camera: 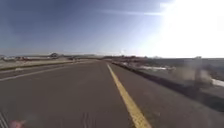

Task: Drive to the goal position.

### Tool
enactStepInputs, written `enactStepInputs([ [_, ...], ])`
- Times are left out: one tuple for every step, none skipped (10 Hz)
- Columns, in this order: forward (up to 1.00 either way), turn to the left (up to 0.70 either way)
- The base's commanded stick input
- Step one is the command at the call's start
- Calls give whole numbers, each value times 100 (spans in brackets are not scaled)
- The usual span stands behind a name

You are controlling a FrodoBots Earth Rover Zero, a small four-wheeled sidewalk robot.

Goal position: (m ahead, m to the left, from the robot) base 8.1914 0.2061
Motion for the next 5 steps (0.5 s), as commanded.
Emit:
enactStepInputs([
  [70, 0],
  [70, 0],
  [70, 0],
  [70, 0],
  [70, 0],
])
